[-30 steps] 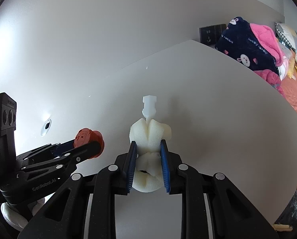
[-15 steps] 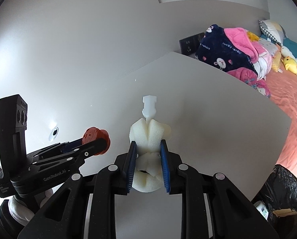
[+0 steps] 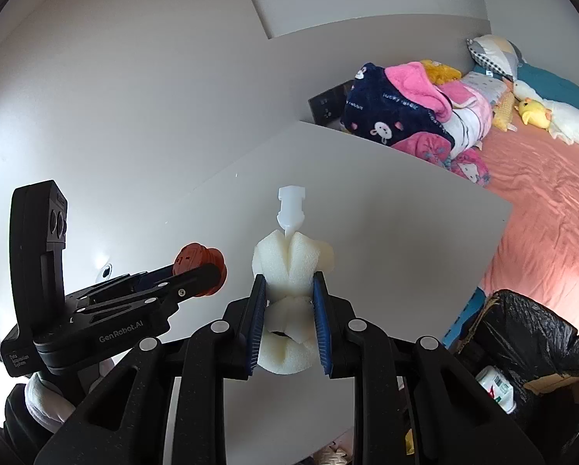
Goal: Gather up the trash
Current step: 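Carry the orange lid and white foam over the black trash bag, then open both tools to drop the lid and foam into the bag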
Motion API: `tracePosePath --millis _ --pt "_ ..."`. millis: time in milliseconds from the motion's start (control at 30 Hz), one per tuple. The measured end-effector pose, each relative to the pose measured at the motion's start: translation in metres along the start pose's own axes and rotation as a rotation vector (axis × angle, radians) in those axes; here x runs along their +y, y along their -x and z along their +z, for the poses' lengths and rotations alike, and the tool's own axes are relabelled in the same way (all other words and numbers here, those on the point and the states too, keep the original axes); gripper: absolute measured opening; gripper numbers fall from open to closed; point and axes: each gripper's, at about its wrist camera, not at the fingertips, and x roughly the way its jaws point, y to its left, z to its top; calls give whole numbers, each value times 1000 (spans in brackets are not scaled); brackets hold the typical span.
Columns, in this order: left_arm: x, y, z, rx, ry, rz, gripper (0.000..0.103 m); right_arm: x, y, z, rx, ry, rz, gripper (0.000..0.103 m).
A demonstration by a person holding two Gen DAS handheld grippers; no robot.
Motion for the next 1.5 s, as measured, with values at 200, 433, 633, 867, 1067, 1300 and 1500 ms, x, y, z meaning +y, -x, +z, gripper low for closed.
tracePosePath --millis 200,433,633,867,1067,1300,1500 --pt "-24 -9 2 16 -44 -37 43 -18 20 -4 -33 -36 -31 25" --pt "-54 -18 1 31 -102 -79 43 -40 42 -12 -64 -80 -75 25" --pt "-81 -25 0 43 -152 -117 43 -60 60 -19 -93 -119 -116 25" --pt "-114 -35 -1 63 -211 -166 43 -84 82 -29 -122 -163 -167 25" --pt "-144 -43 -4 79 -258 -209 43 -107 103 -38 -150 -206 -214 25" --pt "-178 -51 -10 100 -315 -252 43 -131 126 -50 -173 -252 -261 25" --pt "-204 -57 -16 122 -356 -286 43 -149 143 -62 -193 -292 -291 25"
